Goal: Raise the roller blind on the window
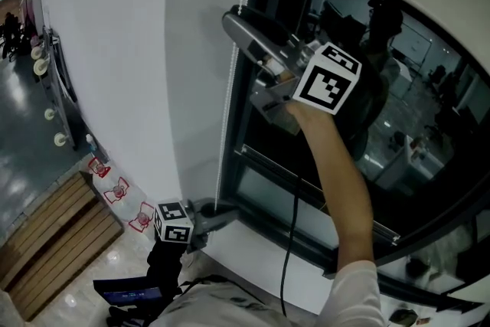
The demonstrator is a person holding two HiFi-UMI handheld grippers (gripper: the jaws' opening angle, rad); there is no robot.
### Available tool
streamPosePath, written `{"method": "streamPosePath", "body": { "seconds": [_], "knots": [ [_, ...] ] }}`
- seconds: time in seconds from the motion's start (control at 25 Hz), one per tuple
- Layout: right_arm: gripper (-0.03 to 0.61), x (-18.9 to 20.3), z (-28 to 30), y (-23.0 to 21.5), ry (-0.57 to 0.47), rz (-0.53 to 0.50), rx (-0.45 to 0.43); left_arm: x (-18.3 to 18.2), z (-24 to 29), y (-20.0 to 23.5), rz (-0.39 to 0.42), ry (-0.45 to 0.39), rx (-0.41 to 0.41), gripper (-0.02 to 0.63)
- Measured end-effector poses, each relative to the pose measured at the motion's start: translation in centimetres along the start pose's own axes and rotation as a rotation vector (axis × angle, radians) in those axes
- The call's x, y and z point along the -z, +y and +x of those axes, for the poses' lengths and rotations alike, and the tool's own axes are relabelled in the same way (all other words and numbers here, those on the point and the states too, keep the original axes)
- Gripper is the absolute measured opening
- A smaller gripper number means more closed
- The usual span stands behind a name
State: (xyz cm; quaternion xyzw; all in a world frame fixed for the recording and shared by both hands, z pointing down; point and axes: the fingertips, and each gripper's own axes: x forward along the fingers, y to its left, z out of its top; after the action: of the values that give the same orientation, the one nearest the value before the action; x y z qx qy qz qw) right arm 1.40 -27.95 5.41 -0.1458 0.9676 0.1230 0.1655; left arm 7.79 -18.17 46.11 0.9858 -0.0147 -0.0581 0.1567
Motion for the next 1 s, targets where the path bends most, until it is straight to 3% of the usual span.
{"method": "streamPosePath", "body": {
  "seconds": [0.08,0.24,0.68,1.0],
  "knots": [
    [0.096,-0.4,0.2,0.1,-0.007,-0.019,0.001,0.0,0.0,0.0,0.0,0.0,0.0,-0.002],
    [0.021,-0.4,-0.1,0.1,-0.038,-0.004,0.017,0.2,-0.1,-0.1,-0.005,0.004,0.0,-0.002],
    [0.014,-0.7,-1.8,0.3,-0.203,0.147,-0.011,0.5,-0.3,-0.2,-0.013,0.01,-0.001,-0.002],
    [0.014,1.9,-2.1,1.4,-0.209,0.189,-0.034,0.2,-0.3,0.0,-0.009,0.007,-0.012,-0.002]
  ]
}}
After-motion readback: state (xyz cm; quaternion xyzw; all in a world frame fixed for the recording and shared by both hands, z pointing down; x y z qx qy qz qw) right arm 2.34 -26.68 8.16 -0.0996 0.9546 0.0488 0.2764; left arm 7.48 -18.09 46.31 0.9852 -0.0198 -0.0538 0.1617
